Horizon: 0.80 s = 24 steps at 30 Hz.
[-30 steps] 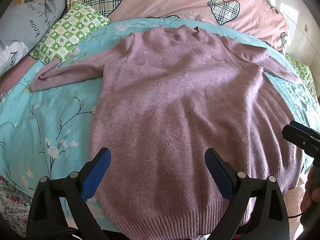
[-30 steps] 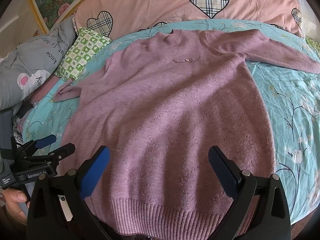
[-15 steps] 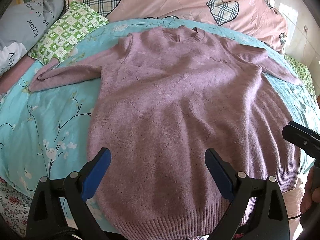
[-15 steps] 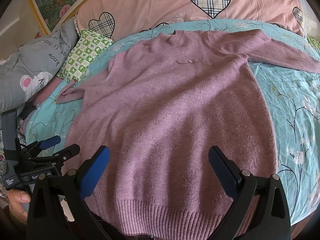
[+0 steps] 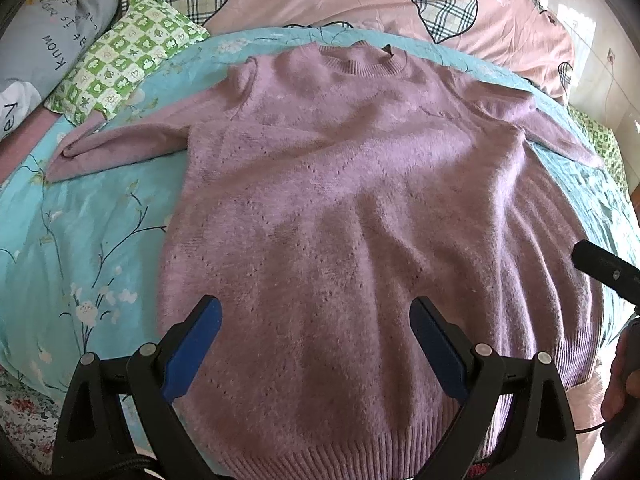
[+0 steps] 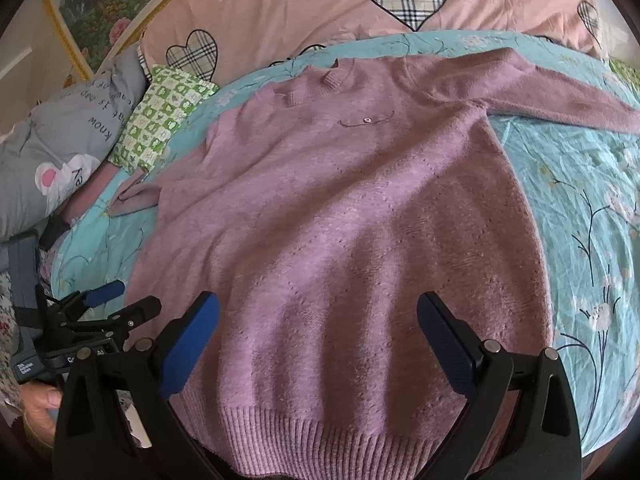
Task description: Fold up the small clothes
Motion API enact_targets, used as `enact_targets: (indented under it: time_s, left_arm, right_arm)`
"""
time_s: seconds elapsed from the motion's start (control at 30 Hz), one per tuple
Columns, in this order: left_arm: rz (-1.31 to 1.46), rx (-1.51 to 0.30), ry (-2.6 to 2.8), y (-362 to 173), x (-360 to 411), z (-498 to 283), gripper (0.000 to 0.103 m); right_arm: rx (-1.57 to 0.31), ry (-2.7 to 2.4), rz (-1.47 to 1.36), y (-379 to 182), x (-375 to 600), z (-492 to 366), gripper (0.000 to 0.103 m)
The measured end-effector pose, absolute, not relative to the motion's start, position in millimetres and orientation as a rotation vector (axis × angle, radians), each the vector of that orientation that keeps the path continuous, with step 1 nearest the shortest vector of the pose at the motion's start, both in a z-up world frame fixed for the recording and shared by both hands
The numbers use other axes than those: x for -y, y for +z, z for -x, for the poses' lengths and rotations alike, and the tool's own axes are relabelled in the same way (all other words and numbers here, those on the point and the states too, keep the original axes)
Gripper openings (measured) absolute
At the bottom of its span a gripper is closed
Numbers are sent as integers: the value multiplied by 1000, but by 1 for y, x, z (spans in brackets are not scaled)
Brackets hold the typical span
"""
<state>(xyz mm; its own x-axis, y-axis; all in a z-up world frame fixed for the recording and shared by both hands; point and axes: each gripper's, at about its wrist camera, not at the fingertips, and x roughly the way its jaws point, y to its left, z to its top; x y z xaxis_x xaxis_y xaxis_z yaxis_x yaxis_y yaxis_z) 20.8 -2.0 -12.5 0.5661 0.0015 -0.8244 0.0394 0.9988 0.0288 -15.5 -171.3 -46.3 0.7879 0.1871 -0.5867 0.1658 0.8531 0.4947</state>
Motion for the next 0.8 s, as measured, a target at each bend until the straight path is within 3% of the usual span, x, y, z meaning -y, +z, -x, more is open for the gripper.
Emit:
enact_targets:
  time_s: [0.23, 0.67, 0.8]
  left_arm:
    - [-32, -963, -43, -7, 1, -48, 95]
    - [-46, -933, -10, 20, 9, -146, 95]
    - [-41, -932, -6, 23, 15, -183, 95]
  right_arm:
    - [-643, -64, -657, -57, 222, 23, 99]
    - [-462, -333, -1027, -83, 421, 64, 98]
    - [-403, -439, -1082, -91, 484, 69, 89]
